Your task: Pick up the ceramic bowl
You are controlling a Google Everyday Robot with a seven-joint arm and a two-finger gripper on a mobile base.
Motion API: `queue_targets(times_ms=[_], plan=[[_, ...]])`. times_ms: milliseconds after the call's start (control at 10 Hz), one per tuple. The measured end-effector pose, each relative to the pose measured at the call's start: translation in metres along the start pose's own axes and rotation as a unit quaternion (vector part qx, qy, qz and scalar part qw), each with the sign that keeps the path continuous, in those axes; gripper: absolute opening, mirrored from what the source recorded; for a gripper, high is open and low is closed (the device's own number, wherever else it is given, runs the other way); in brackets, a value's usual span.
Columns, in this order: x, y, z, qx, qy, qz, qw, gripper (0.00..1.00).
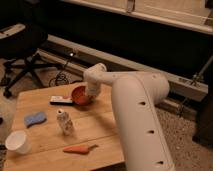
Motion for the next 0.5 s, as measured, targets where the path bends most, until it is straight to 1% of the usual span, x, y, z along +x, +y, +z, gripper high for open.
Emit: queue_targets(times_ms=[100,200,300,400,500], plan=[[-0.004,0.003,-0.007,0.000,-0.006,-0.004,1.0000,0.00],[-0.009,0.002,-0.017,0.003,-0.016,-0.008,0.9998,0.00],[-0.012,-0.001,-0.026,0.009,-0.024,-0.009,0.9996,0.00],[-0.013,-0.006,-0.041,0.021,-0.032,-0.005,0.9992,0.00],[-0.011,-0.010,-0.052,0.026,-0.036,0.002,0.9990,0.00]])
